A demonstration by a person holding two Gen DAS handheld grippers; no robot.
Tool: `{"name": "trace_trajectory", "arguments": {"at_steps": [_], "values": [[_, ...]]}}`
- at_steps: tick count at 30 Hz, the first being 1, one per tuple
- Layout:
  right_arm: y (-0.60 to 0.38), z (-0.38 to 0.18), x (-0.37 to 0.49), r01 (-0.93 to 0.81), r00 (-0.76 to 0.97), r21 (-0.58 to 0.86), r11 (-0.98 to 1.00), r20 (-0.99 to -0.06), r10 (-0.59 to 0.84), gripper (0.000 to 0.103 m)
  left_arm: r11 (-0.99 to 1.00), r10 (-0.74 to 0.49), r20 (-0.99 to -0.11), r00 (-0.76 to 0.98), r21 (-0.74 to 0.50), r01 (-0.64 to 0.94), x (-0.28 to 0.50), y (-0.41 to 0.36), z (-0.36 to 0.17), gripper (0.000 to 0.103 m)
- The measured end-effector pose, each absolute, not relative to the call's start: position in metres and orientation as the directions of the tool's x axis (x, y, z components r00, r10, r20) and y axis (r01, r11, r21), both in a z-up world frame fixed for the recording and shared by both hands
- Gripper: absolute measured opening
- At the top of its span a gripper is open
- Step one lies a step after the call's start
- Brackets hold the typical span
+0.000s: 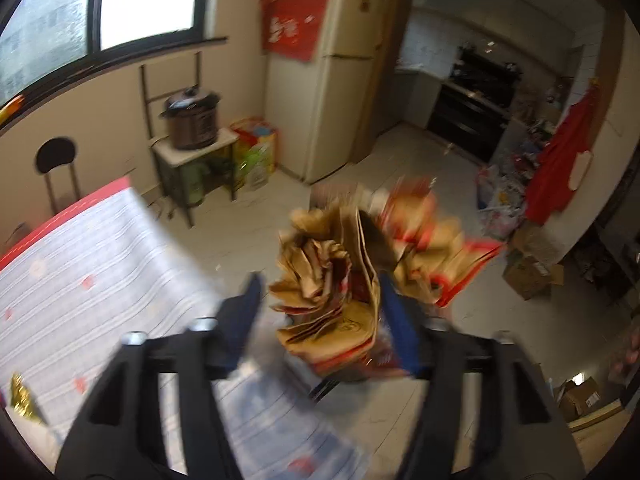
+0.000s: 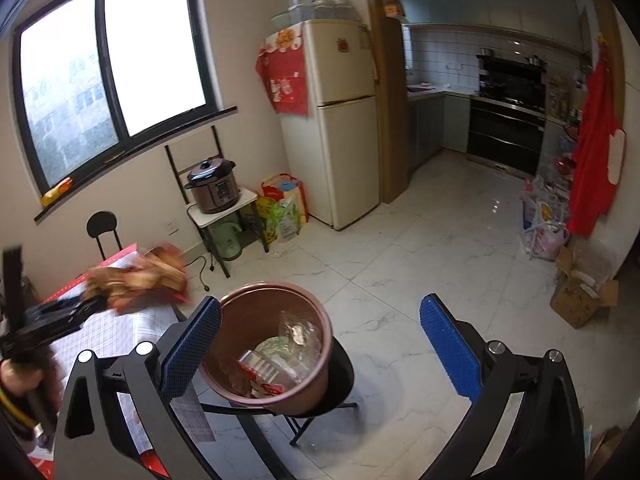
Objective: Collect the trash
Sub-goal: 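Carry the tray and wrappers to the brown bin and release them inside, then return both tools to the table toward the product card and bubble wrap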
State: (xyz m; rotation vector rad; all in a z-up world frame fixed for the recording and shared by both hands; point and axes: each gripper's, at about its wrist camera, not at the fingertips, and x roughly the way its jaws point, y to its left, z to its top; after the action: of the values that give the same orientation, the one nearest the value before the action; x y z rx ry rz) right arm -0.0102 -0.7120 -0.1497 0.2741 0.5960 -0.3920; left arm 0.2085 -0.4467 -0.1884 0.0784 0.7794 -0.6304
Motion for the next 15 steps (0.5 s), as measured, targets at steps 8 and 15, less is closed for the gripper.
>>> {"name": "trace_trajectory", "arguments": {"at_steps": [8,15], "values": [[-0.717,-0.143,-0.031,0.456,0.765,0.156,0.876,-0.572,-0.296,0.098,0.814,-0.527,-0.609,0.592,-0.164,0.557,0.199,-0.451,-0.160,0.097],[-0.688,-0.133,-0.009,0.378,0.807,0.187,0.907,-0.547,-0.224,0.098,0.905,-0.397,-0.619,0.677,-0.141,0.402,0.184,-0.356,-0.144,0.097]]}}
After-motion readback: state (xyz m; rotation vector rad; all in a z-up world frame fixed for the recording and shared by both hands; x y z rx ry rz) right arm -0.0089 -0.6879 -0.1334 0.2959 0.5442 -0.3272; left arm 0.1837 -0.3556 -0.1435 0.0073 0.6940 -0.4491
